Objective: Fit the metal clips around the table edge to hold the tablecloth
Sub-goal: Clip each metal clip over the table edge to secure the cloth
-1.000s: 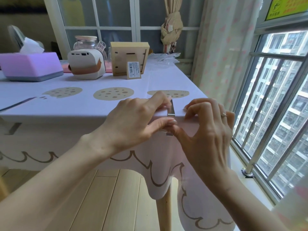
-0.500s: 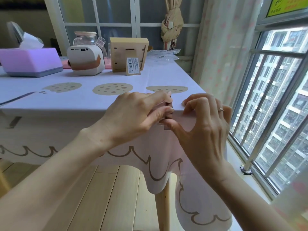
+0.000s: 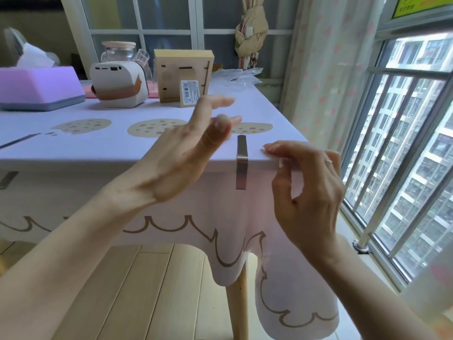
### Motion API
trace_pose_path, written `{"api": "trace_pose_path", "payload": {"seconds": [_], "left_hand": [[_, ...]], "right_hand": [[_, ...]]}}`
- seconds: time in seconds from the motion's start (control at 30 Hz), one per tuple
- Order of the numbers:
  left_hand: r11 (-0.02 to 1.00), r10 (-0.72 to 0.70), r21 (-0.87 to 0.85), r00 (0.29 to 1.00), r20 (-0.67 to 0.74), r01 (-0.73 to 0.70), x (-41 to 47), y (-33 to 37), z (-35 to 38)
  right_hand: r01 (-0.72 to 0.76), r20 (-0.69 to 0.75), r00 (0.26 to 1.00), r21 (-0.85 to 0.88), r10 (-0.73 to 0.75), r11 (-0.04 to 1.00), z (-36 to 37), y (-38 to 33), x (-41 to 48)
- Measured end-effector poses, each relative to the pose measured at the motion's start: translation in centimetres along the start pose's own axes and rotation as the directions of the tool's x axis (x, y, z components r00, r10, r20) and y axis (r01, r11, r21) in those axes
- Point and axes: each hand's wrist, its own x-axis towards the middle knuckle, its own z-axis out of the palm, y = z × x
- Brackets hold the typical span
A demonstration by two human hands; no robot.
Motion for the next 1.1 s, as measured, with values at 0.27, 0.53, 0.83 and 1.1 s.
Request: {"api": "trace_pose_path", "payload": {"seconds": [0.27,0.53,0.83,1.1], "left_hand": [[0.928,0.103,0.359,0.995,0.009,-0.099,0.1,0.6,0.1],[0.973,-0.009,0.23,1.0,0.008,0.007,0.0,0.8,-0.2],[0.984,-0.108,0.155,0.985,0.134,0.087,0.5,1.9,-0.7],[0.949,-0.281,0.263,0.844,0.456,0.173,3.5,3.5,-3.3]], "right_hand": [[-0.012,0.057,0.998,-0.012,0.012,1.0,-0.4,-0.4,1.3],[-0.179,0.217,0.96,-0.001,0.175,0.984,-1.2,-1.5,3.1],[-0.273,0.413,0.871,-0.044,0.266,0.961,-2.6,-2.2,4.3],[-0.342,0.739,0.595,-0.121,0.315,0.932,-4.6,-1.9,7.3]]}}
